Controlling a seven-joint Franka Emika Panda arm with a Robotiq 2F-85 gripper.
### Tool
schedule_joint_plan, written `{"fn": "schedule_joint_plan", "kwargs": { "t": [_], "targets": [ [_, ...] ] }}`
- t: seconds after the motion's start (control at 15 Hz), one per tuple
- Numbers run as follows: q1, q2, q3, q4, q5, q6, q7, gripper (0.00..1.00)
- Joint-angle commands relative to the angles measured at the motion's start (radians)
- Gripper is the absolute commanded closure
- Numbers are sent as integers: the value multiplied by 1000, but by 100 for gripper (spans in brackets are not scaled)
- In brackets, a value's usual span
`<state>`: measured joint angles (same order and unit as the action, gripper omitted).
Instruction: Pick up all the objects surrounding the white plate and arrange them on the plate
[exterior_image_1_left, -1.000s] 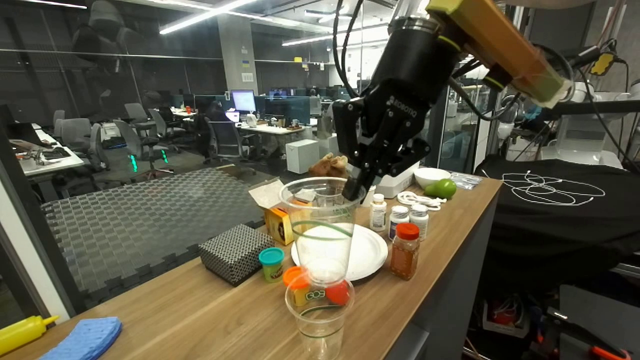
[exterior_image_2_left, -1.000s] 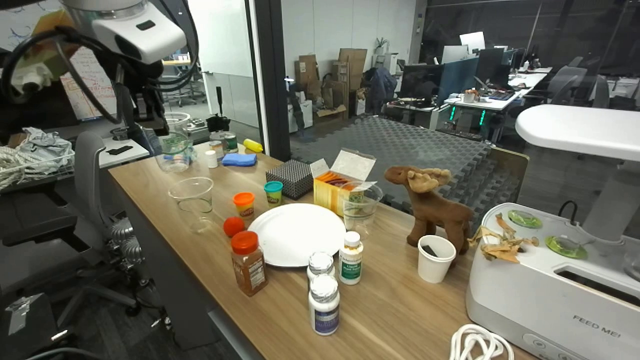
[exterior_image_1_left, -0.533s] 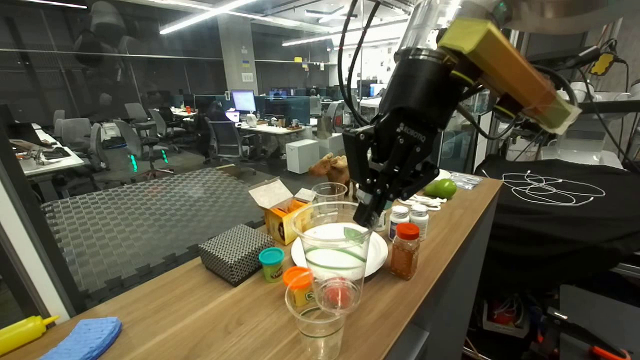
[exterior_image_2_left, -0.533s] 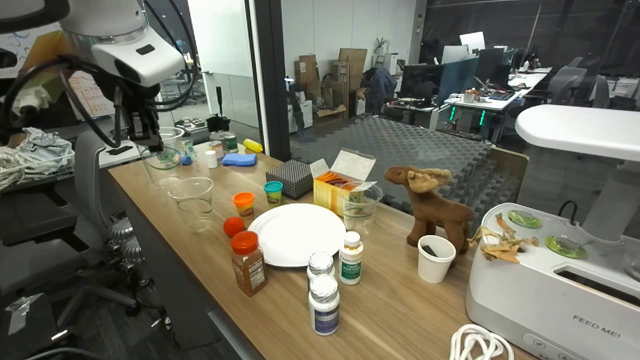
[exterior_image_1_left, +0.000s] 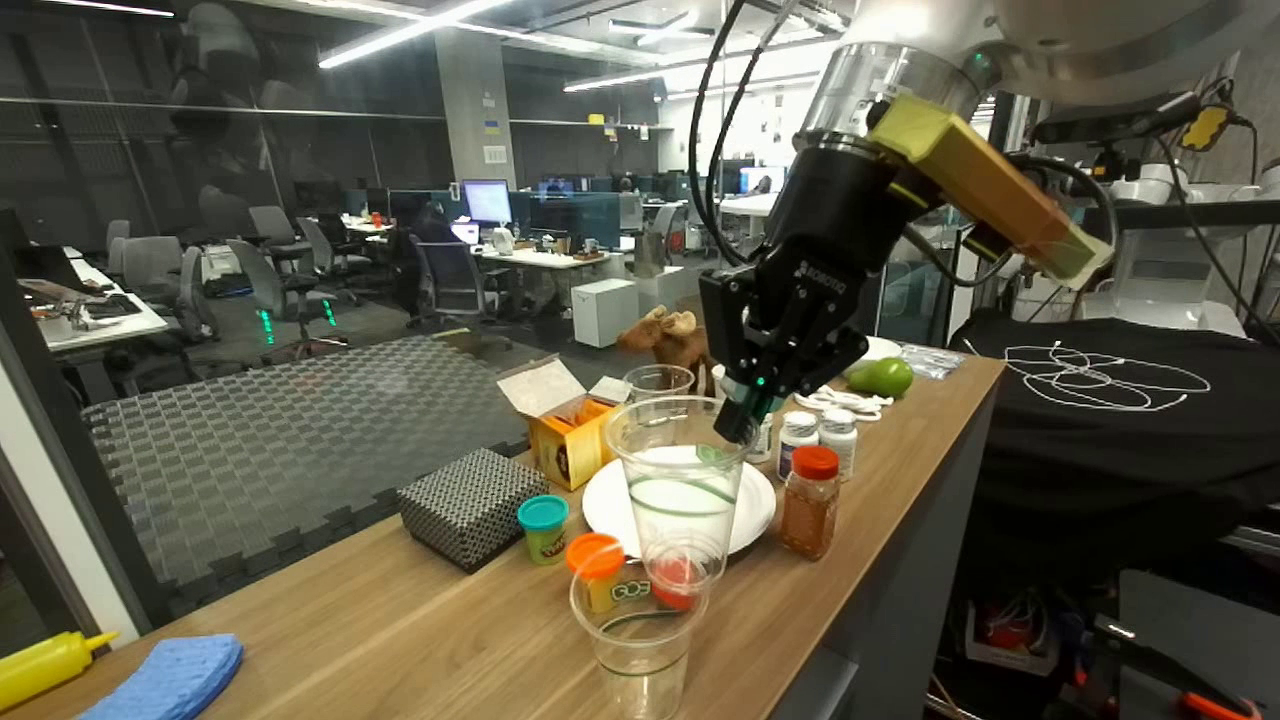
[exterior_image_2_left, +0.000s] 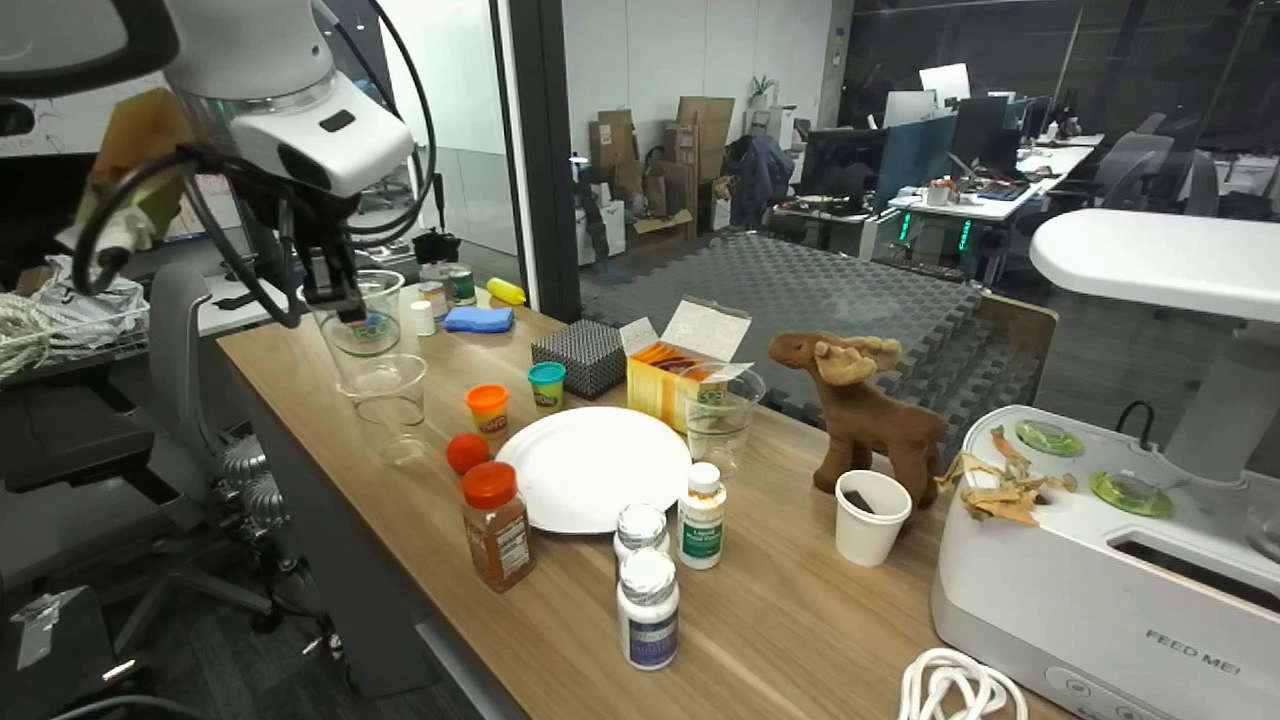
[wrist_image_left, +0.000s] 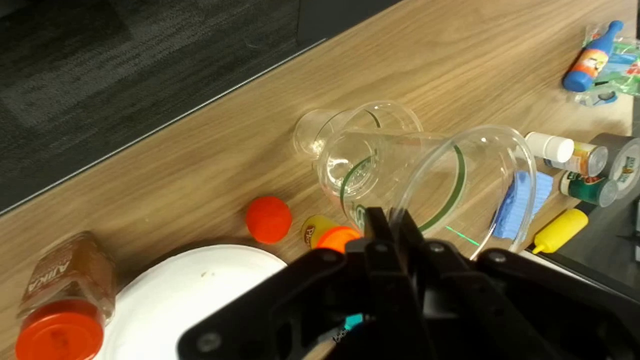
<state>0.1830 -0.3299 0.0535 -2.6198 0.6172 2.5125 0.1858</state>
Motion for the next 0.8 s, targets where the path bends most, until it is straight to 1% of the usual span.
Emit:
{"fn": "schedule_joint_plan", "kwargs": {
  "t": [0.0,0.2,0.67,0.73],
  "targets": [
    [9,41,-19,41,56,10,-89,94],
    [8,68,-17,68,84,-3,-133,94],
    [9,130,3,114,102,-12,-174,94],
    [15,142,4,118,118,-19,-195,94]
  ]
}}
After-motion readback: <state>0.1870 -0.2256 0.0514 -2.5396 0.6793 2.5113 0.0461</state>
